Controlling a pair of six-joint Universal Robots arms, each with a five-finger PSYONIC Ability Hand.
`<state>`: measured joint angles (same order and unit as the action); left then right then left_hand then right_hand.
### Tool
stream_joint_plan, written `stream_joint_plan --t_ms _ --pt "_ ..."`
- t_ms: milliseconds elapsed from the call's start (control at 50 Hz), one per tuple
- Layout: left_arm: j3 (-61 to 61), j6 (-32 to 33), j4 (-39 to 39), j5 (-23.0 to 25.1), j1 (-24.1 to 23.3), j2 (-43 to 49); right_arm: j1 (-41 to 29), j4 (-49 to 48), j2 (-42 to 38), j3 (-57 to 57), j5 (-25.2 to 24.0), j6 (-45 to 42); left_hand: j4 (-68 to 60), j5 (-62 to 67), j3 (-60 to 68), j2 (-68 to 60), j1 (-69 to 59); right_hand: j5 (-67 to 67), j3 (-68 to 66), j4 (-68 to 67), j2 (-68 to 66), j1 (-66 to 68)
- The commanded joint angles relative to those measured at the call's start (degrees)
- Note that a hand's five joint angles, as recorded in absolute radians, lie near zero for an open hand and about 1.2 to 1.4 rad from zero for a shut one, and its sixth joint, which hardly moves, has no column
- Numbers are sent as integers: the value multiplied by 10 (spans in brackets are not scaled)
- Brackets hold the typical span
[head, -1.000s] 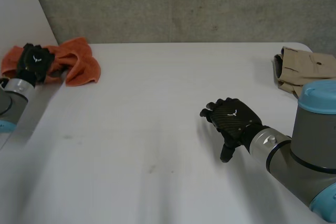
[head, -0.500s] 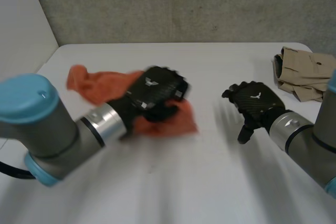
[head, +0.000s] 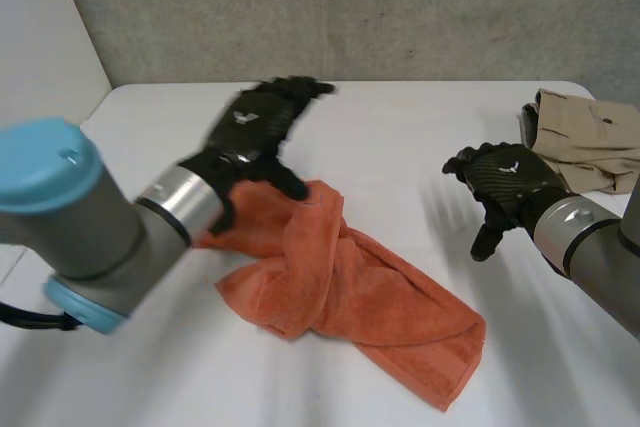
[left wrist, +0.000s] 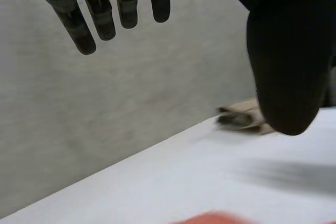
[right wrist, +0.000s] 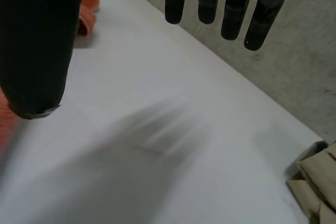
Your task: Fold the laundry.
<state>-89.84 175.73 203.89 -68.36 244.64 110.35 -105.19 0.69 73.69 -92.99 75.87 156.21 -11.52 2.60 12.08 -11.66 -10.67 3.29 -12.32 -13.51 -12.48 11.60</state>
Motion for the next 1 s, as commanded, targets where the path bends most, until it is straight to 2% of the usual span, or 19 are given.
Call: stream_joint_plan --t_ms 20,80,100,180,260,320,440,500,520,580,600,620,640,680,700,720,760,860,1000 --pt "9 122 -57 -1 80 -15 -17 127 2 29 -30 -3 13 -24 -19 14 5 -33 23 35 25 -16" --pt "19 183 -58 0 95 -3 -43 150 3 25 -50 1 8 -19 -14 9 0 -33 23 35 25 -16" --pt "31 229 -62 -1 101 16 -50 148 4 21 -54 2 3 -14 -9 4 -5 -33 23 35 25 -16" --pt "79 340 -88 -4 127 91 -87 119 7 -3 -54 28 1 -12 -7 3 -7 -33 23 35 25 -16" --pt "117 392 -146 -9 168 137 -118 64 4 -34 -40 50 -9 -2 3 -7 -17 -33 23 35 25 -16" --pt "139 414 -190 -12 180 168 -131 20 -2 -56 -16 58 -14 3 8 -12 -22 -33 23 35 25 -16" --pt "146 420 -205 -13 182 189 -145 -52 -30 -75 16 65 -56 45 50 -55 -64 -33 23 35 25 -16" --pt "150 420 -205 -19 181 198 -152 -60 -56 -72 23 65 -140 129 134 -138 -148 -33 23 35 25 -16" --pt "151 421 -205 -22 181 202 -154 -61 -62 -72 26 65 -170 159 164 -169 -178 -33 23 35 25 -16" --pt "154 422 -204 -35 175 210 -158 -66 -74 -71 39 65 -385 374 379 -383 -393 -33 23 35 25 -16" --pt "155 422 -204 -42 171 211 -158 -68 -75 -69 45 65 -497 486 492 -496 -506 34 -44 -32 -43 51" --pt "156 422 -204 -45 168 212 -158 -72 -75 -69 49 65 -548 537 543 -547 -557 92 -102 -90 -100 109" --pt "156 422 -204 -48 165 213 -158 -81 -76 -67 59 65 -599 588 593 -597 -607 231 -240 -228 -239 248" --pt "156 422 -204 -52 155 212 -153 -89 -75 -66 60 62 -684 674 679 -683 -693 362 -372 -360 -371 379" --pt "156 422 -204 -55 153 211 -152 -92 -75 -65 60 61 -685 674 679 -683 -693 441 -451 -439 -450 458" --pt "156 422 -204 -57 151 210 -152 -96 -77 -59 57 59 -685 674 679 -683 -693 584 -594 -582 -592 601" --pt "152 422 -204 -68 143 207 -152 -93 -80 -52 56 58 -685 674 679 -683 -693 667 -676 -665 -675 684" --pt "133 416 -210 -95 123 167 -150 -83 -92 -21 58 43 -685 674 679 -683 -693 667 -677 -665 -675 684" --pt "34 403 -211 -102 116 13 -92 -66 -85 56 61 -6 -685 674 679 -683 -693 667 -677 -665 -675 684"
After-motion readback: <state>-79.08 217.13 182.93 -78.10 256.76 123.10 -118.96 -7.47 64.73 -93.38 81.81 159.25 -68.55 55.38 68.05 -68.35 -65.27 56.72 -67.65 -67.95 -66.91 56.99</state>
